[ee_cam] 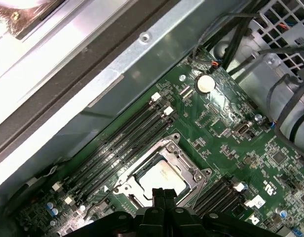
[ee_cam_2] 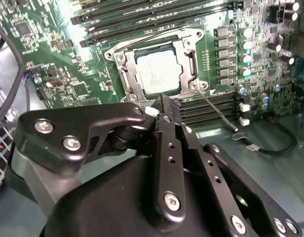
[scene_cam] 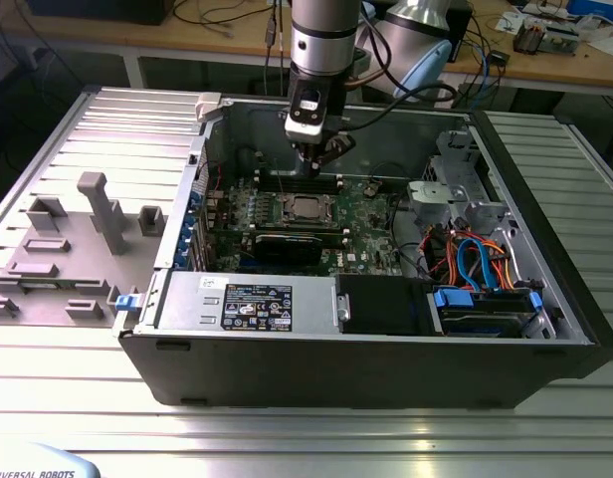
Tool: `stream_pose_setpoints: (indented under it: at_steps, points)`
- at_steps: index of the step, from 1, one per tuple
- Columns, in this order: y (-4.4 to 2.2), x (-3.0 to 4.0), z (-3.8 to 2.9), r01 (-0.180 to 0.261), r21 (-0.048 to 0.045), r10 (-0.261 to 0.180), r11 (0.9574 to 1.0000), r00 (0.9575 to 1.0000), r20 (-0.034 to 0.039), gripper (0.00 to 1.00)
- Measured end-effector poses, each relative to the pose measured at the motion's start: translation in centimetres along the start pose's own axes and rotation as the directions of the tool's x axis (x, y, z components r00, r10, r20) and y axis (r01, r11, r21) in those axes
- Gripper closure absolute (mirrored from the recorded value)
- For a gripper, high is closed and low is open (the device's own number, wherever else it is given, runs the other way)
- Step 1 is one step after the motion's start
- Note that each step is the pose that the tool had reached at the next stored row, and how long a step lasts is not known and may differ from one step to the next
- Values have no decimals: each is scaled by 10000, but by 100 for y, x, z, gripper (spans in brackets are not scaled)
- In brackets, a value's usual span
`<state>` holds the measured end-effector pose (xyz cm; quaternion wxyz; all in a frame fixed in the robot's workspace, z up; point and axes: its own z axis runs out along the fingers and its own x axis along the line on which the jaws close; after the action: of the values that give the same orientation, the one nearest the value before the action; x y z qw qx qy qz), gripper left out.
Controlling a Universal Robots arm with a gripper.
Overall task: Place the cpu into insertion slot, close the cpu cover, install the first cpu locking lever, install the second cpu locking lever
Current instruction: 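Install the first cpu locking lever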
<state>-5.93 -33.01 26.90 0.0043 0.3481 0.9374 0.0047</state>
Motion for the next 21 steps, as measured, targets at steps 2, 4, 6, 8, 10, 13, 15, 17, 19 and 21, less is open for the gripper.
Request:
stream_pose_setpoints:
  at_steps: [2,4,6,8,10,13,15,17,19,21]
  points:
    - [0,0,0,407,-1,-407,9992,9992,-5,89]
    - [0,0,0,923,-4,-923,9957,9957,-11,89]
    - [0,0,0,1361,-7,-1361,9907,9907,-16,89]
    - [0,0,0,1803,-10,-1803,9836,9836,-21,89]
    - [0,0,0,2315,-14,-2315,9728,9728,-26,89]
    - [0,0,0,3112,-21,-3112,9504,9504,-35,89]
    - [0,0,0,3574,-24,-3574,9340,9339,-39,89]
    - [0,0,0,4186,-31,-4186,9082,9082,-45,89]
    - [0,0,0,4881,-37,-4881,8728,8728,-52,89]
    - [0,0,0,5357,-44,-5358,8444,8444,-56,89]
